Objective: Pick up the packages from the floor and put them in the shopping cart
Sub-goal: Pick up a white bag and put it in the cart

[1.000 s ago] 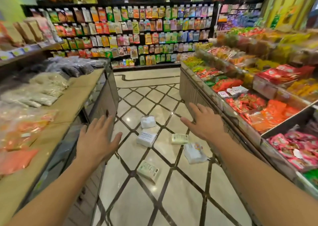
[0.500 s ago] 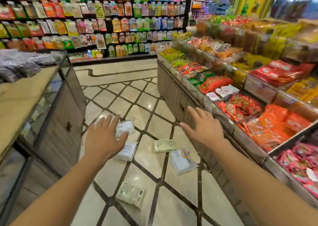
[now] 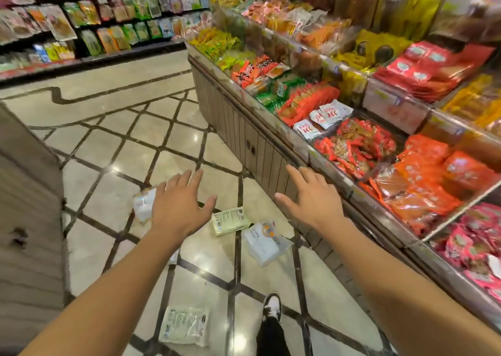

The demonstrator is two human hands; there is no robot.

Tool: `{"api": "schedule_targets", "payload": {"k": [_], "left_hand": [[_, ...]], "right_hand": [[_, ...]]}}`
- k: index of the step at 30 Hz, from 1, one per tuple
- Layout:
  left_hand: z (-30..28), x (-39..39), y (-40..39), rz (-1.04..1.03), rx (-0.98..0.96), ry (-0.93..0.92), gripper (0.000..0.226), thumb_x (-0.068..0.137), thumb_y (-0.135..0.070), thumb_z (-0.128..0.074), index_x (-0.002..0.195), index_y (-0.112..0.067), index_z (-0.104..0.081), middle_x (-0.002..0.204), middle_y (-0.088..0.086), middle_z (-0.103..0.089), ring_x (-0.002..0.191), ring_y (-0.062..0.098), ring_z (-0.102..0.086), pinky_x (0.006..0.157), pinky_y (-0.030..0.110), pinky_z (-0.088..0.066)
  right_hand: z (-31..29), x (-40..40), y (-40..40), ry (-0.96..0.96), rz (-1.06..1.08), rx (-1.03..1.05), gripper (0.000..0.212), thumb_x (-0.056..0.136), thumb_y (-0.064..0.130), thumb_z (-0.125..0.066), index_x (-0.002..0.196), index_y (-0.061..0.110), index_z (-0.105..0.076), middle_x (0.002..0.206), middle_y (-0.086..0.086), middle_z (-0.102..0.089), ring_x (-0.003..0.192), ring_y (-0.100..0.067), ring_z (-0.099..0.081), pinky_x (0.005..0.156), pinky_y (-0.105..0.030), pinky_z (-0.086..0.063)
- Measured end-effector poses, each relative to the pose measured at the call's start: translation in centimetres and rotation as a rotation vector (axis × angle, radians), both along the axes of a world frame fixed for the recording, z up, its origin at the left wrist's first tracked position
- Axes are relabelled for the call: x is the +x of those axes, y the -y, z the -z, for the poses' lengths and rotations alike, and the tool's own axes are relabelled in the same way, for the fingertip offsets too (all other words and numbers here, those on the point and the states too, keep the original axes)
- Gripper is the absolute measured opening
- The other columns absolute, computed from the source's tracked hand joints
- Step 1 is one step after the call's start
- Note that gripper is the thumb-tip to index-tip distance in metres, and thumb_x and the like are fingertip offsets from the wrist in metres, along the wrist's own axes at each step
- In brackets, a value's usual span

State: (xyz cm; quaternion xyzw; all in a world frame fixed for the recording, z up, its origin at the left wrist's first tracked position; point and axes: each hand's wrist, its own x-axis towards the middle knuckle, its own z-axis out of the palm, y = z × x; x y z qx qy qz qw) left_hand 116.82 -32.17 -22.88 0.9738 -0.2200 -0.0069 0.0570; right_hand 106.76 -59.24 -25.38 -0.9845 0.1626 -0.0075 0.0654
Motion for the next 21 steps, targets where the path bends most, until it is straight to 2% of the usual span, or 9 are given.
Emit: {"api": "schedule_targets", "payload": {"k": [5, 8, 11, 16, 21], "left_hand": [[6.0, 7.5, 7.5, 0.049, 0.019, -0.125, 0.087, 0.088, -0.063, -0.037, 0.16, -0.014, -0.04, 0.159, 0.013, -0.048, 0.144, 0.036, -0.046, 0.116, 0.051, -0.038], [10.0, 11.4, 11.6, 0.082, 0.025, -0.188, 0.084, 0.089, -0.06, -0.039, 0.158, -0.013, -0.041, 0.156, 0.013, -0.051, 0.139, 0.038, -0.05, 0.112, 0.051, -0.04], [14.8, 14.5, 15.2, 0.088, 0.013, -0.256, 0.082, 0.09, -0.06, -0.041, 0.157, -0.014, -0.043, 0.155, 0.012, -0.052, 0.139, 0.036, -0.05, 0.111, 0.05, -0.043], [26.1, 17.5, 19.1, 0.135, 0.087, -0.353, 0.081, 0.092, -0.064, -0.034, 0.159, -0.018, -0.04, 0.152, 0.009, -0.054, 0.136, 0.034, -0.051, 0.106, 0.047, -0.042], [42.2, 18.5, 20.9, 0.147, 0.151, -0.504, 0.073, 0.101, -0.057, -0.045, 0.163, -0.021, -0.032, 0.159, 0.007, -0.046, 0.144, 0.032, -0.043, 0.112, 0.044, -0.036]], "right_hand": [[6.3, 6.2, 5.2, -0.105, 0.028, 0.055, 0.08, 0.097, 0.074, -0.035, 0.164, 0.031, -0.023, 0.162, -0.004, -0.037, 0.145, -0.031, -0.039, 0.107, -0.049, -0.043], [10.5, 9.6, 7.8, -0.16, 0.055, 0.091, 0.08, 0.097, 0.074, -0.035, 0.162, 0.029, -0.027, 0.154, -0.004, -0.044, 0.138, -0.031, -0.046, 0.099, -0.047, -0.049], [15.7, 12.3, 9.6, -0.254, 0.076, 0.136, 0.082, 0.096, 0.074, -0.033, 0.161, 0.026, -0.025, 0.154, -0.004, -0.043, 0.141, -0.031, -0.043, 0.101, -0.046, -0.047], [27.8, 14.5, 10.2, -0.337, 0.147, 0.241, 0.087, 0.09, 0.079, -0.023, 0.161, 0.028, -0.029, 0.152, -0.003, -0.048, 0.136, -0.031, -0.049, 0.097, -0.045, -0.049], [43.1, 15.9, 9.7, -0.458, 0.273, 0.364, 0.076, 0.098, 0.068, -0.044, 0.162, 0.03, -0.026, 0.157, -0.004, -0.043, 0.141, -0.032, -0.043, 0.103, -0.047, -0.045]]}}
